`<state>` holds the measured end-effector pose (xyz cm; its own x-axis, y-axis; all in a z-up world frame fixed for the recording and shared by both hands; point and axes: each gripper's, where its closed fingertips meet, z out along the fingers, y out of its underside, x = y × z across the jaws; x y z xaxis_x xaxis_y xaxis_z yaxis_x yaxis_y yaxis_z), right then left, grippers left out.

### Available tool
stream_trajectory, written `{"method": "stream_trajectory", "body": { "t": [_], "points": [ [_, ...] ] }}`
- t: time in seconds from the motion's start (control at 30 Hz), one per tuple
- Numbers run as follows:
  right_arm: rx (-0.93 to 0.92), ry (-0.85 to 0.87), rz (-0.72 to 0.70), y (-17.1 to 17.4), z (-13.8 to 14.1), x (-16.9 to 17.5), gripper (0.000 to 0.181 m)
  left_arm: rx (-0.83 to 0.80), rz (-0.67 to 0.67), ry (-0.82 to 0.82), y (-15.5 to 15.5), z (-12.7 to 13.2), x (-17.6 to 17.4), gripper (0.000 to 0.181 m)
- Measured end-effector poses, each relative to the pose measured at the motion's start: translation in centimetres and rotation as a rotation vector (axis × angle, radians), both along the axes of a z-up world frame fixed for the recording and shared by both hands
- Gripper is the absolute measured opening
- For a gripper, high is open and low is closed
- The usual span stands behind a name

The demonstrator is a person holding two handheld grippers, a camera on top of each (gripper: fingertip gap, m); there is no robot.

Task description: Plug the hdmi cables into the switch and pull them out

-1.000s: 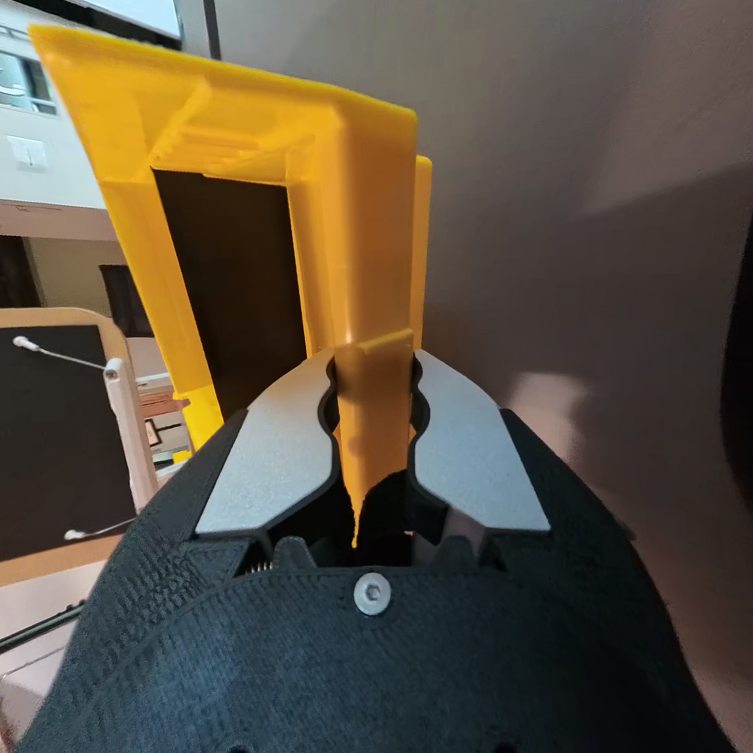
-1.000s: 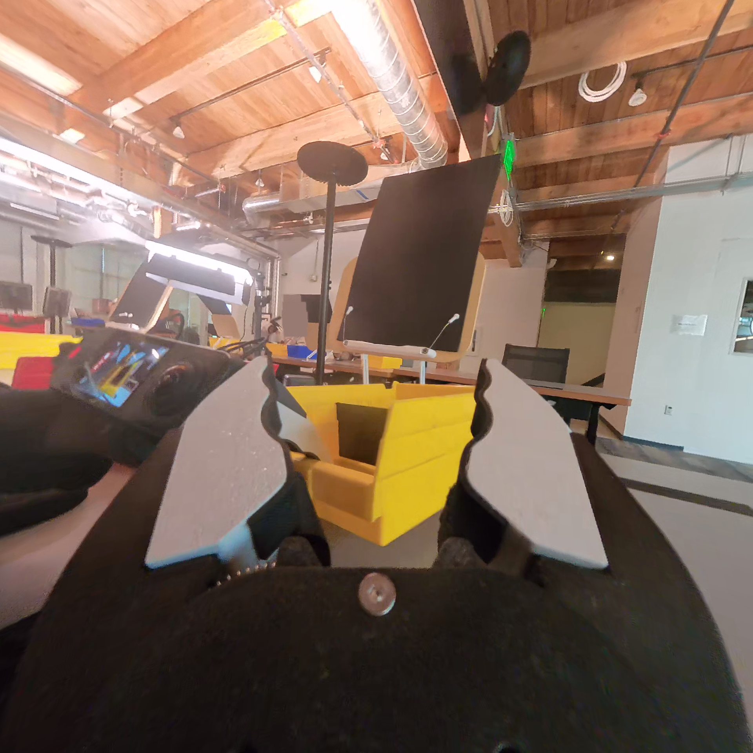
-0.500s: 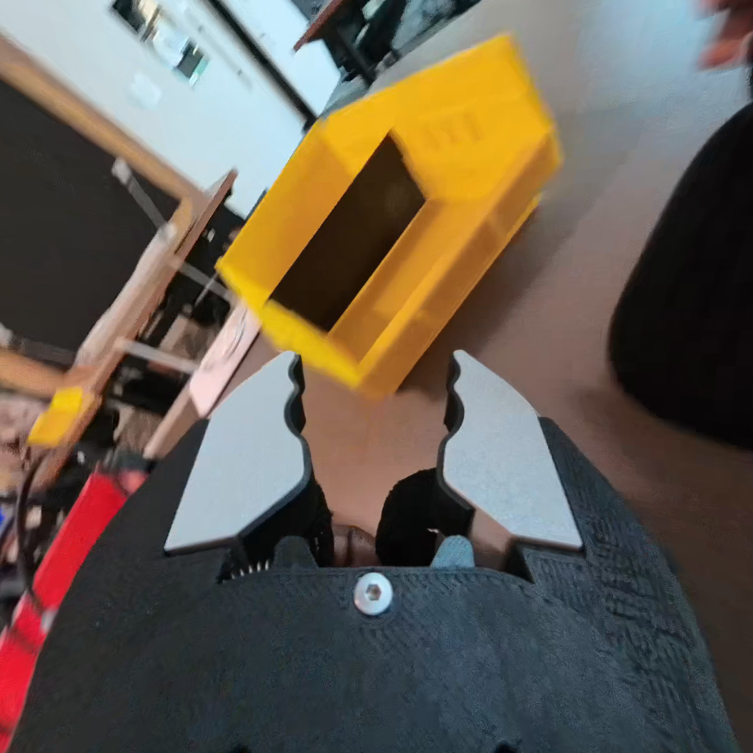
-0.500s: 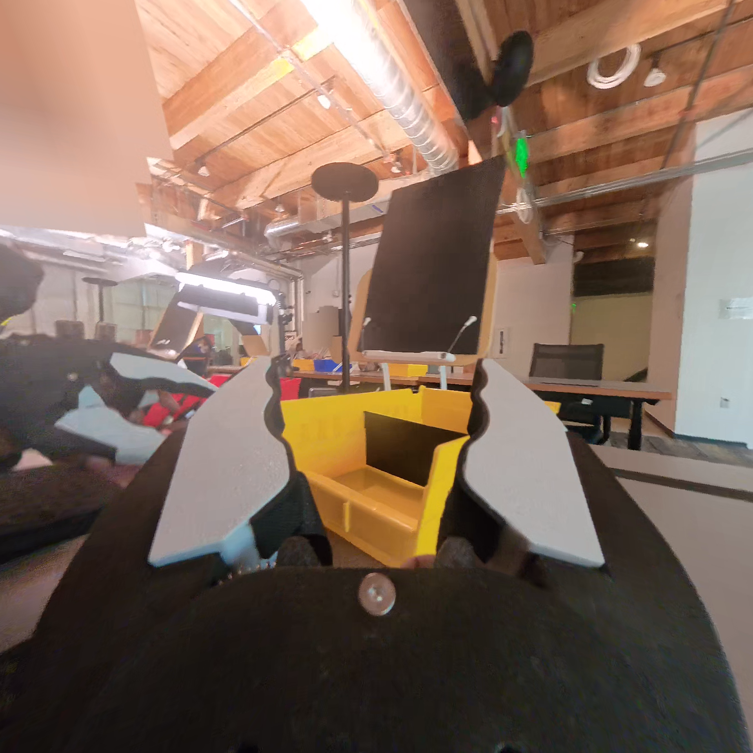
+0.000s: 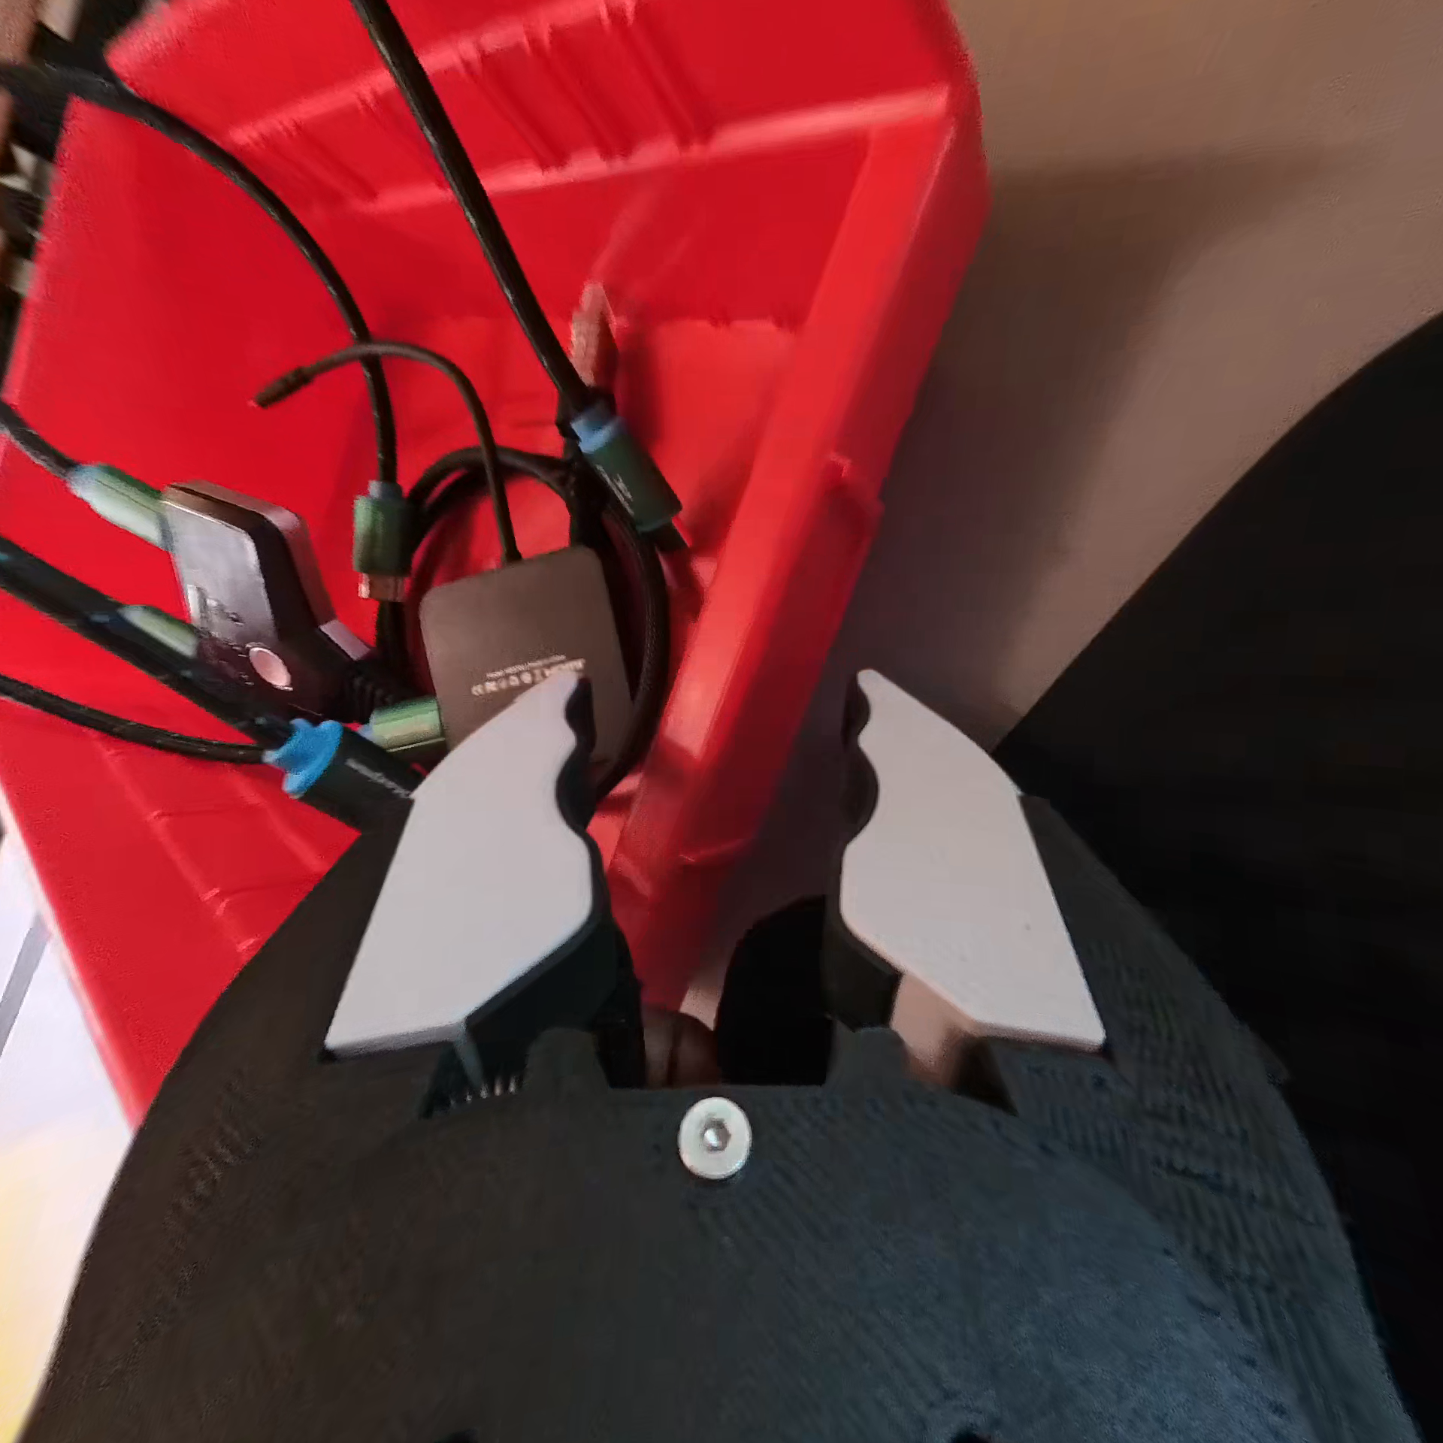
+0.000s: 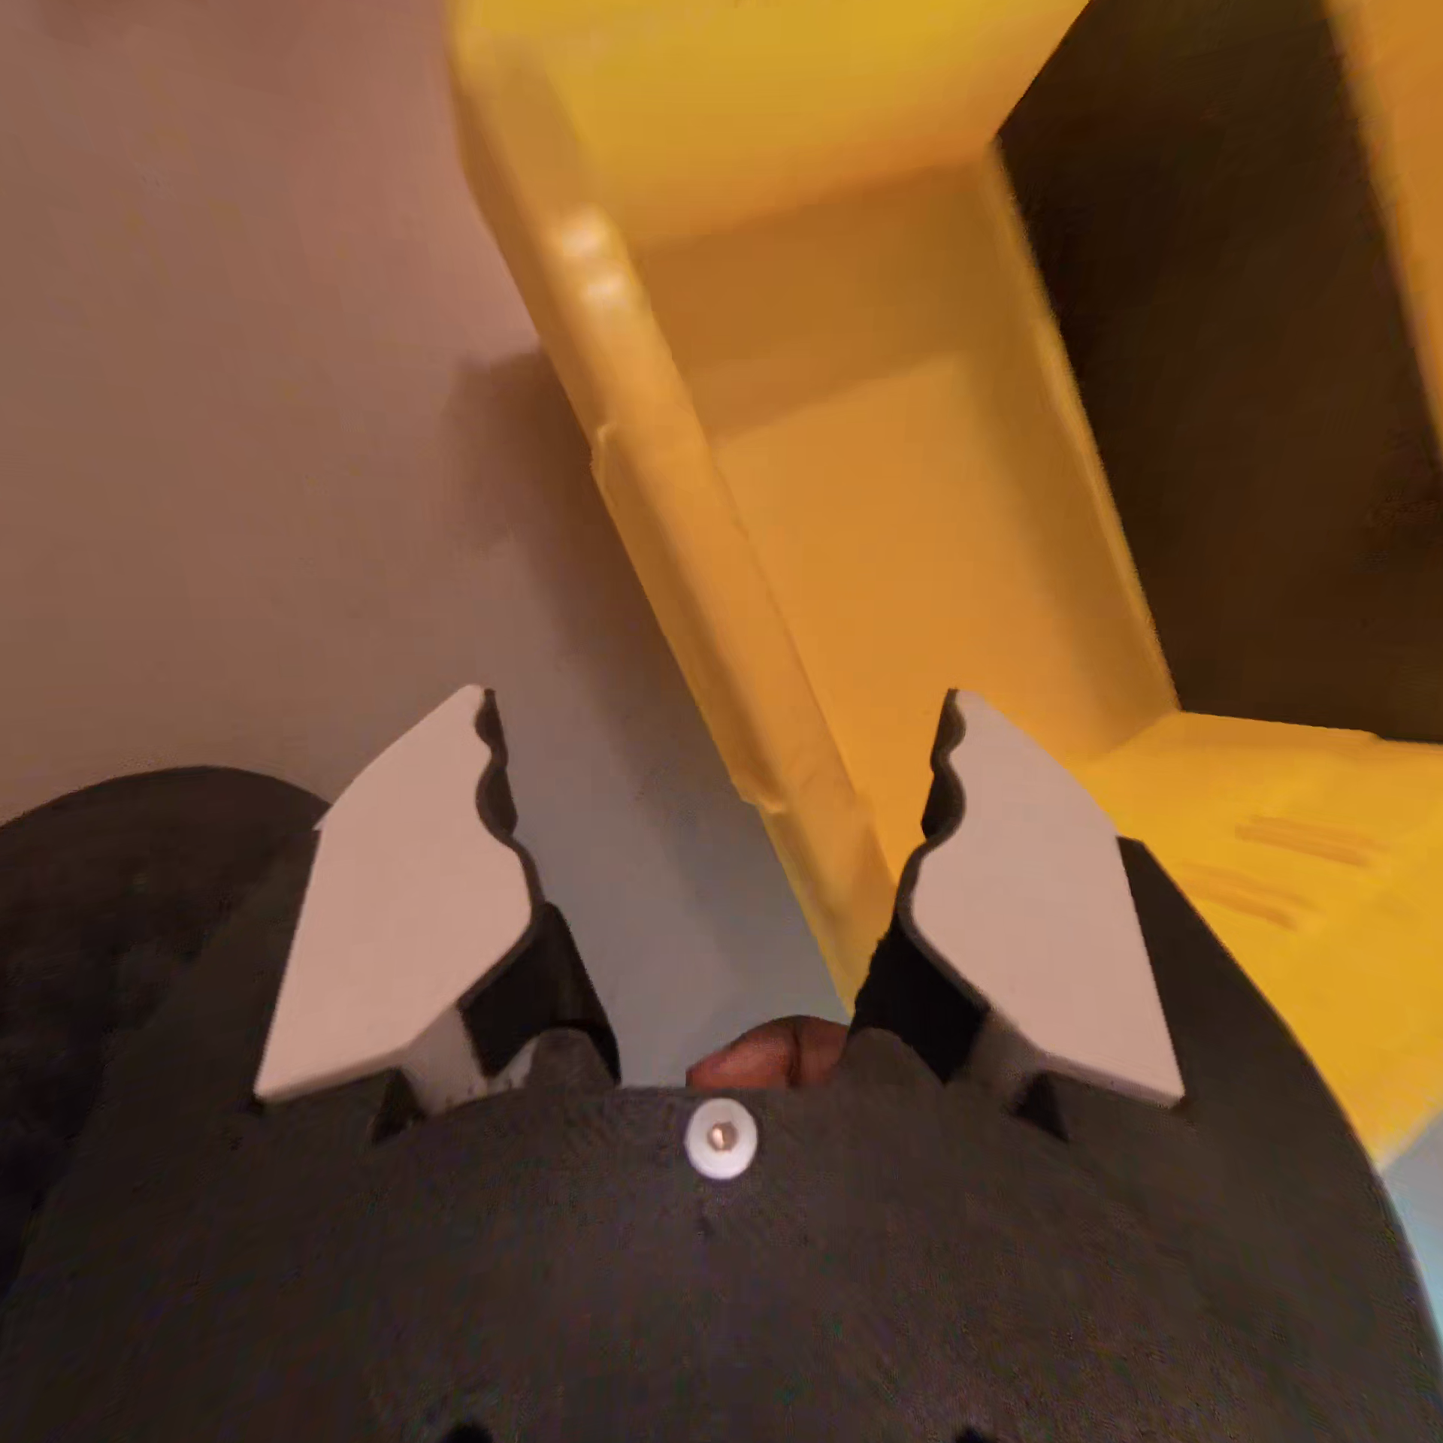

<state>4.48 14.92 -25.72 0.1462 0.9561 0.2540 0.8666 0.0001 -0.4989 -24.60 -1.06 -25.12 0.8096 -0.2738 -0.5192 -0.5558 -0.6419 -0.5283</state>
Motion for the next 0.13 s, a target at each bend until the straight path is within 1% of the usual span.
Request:
{"method": "stream_trajectory", "body": {
  "t": [0.03,0.07,0.1,0.13],
  "points": [
    [-0.019,-0.053,-0.001,0.19,-0.76,0.04,0.100,-0.025,0.000,0.019,-0.08,-0.28,-0.33,0.054],
    [-0.029,-0.049,0.001,0.32,-0.83,-0.26,0.089,-0.042,-0.001,0.042,-0.16,-0.37,-0.54,0.050],
    [-0.021,-0.027,-0.010,0.66,-0.52,-0.43,0.060,-0.064,-0.004,0.051,-0.32,-0.57,-0.59,0.043],
    [0.001,-0.027,-0.023,1.15,-0.36,-0.19,0.048,-0.072,0.001,0.058,-0.38,-0.64,-0.66,0.042]
  ]
}}
